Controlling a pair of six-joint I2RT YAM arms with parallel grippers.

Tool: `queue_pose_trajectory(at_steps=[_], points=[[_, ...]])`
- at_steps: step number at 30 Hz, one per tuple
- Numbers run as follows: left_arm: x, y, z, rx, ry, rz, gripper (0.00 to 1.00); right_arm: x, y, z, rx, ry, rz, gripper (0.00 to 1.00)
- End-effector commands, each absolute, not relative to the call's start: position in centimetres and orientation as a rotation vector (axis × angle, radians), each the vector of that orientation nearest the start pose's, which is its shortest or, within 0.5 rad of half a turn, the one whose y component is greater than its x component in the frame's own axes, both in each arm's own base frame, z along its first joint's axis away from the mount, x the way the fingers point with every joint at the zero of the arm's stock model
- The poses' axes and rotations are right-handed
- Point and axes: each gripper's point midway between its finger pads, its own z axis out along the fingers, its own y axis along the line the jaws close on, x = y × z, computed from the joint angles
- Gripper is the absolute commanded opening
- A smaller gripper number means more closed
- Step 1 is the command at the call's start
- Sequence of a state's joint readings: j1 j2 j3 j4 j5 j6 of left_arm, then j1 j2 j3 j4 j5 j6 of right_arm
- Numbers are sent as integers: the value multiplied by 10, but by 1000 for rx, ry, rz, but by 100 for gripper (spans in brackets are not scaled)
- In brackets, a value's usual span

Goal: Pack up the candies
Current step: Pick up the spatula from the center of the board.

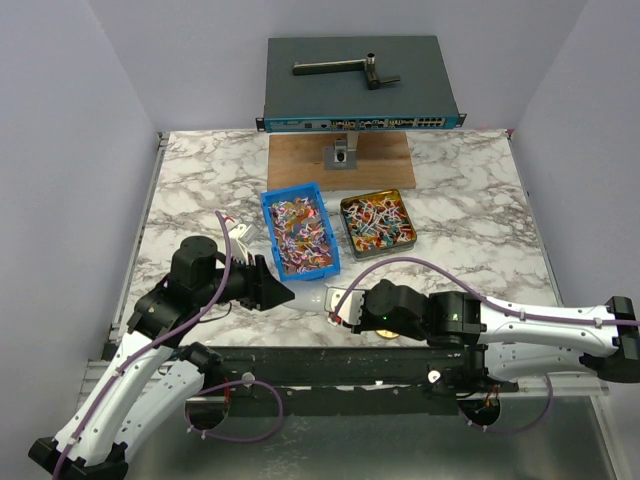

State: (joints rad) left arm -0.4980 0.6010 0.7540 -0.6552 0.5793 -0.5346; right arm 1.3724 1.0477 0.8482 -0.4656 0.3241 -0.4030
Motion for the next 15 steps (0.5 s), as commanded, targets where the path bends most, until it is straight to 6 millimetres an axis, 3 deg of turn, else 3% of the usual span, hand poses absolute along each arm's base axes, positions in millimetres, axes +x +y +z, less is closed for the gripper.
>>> queue_pose_trajectory(at_steps=[1,7,11,15], points=[[115,-199,228,379,2186,-1254,37,127,291,191,-1591,1481,205,1],[113,-200,227,399,2180,-1267,21,127,292,194,-1575,1482,211,1],[113,-200,223,399,2188,-1265,2,127,293,197,-1559,1478,222,1],[114,-200,225,392,2180,-1261,0,124,293,203,-1542,1467,253,1]])
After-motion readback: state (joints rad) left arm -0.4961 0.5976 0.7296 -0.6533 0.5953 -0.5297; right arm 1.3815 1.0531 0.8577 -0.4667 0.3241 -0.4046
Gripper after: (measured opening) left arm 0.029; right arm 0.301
